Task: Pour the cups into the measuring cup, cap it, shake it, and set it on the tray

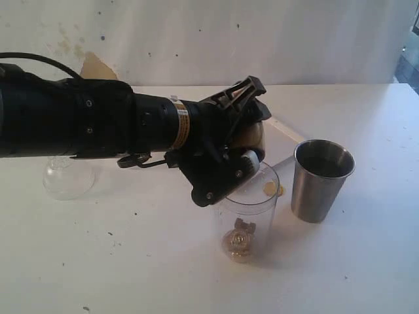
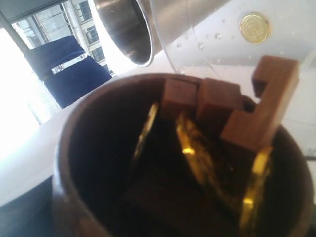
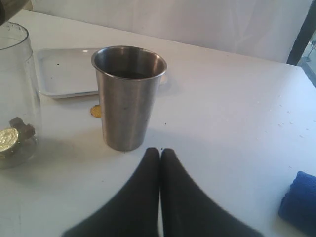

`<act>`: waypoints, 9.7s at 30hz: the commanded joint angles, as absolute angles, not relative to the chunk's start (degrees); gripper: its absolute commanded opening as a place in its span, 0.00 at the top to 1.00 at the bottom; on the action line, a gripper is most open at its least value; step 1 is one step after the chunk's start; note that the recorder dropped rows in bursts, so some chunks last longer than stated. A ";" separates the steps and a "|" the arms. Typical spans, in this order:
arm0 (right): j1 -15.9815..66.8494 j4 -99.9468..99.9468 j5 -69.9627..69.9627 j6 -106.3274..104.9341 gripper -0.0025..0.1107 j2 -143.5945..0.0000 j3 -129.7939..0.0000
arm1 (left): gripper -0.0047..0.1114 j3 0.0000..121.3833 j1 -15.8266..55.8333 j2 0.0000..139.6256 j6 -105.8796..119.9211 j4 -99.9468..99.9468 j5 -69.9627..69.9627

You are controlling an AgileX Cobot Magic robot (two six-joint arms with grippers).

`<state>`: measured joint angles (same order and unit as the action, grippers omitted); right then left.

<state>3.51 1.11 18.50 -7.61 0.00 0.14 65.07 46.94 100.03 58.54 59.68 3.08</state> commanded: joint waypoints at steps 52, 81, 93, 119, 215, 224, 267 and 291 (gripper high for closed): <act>3.32 0.82 17.96 -7.39 0.98 0.00 0.00 | 0.96 70.77 58.01 99.90 27.37 82.50 -21.96; 3.32 0.82 17.96 -7.41 0.98 0.00 0.00 | 0.96 68.00 39.15 87.46 -51.90 61.75 -5.14; 3.32 0.82 17.96 -7.41 0.98 0.00 0.00 | 0.96 59.66 3.37 83.34 -55.46 59.68 16.24; 3.32 0.82 17.96 -7.41 0.98 0.00 0.00 | 0.10 58.78 -6.35 102.69 -40.58 43.68 27.40; 3.32 0.82 17.96 -6.66 0.98 0.00 0.00 | 0.49 91.06 46.78 108.97 4.52 -9.02 -55.55; 3.32 0.82 17.96 -6.66 0.98 0.00 0.00 | 0.96 91.06 46.88 107.92 4.75 -1.80 -58.69; 3.32 0.82 17.96 -6.66 0.98 0.00 0.00 | 0.48 92.07 46.88 98.65 -5.32 12.56 -61.76; 3.32 0.82 17.96 -6.66 0.98 0.00 0.00 | 0.96 34.33 46.88 32.92 -20.56 24.22 -3.74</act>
<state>3.51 1.11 18.50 -6.73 0.00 0.14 41.25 46.74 39.77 -19.96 22.33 -12.95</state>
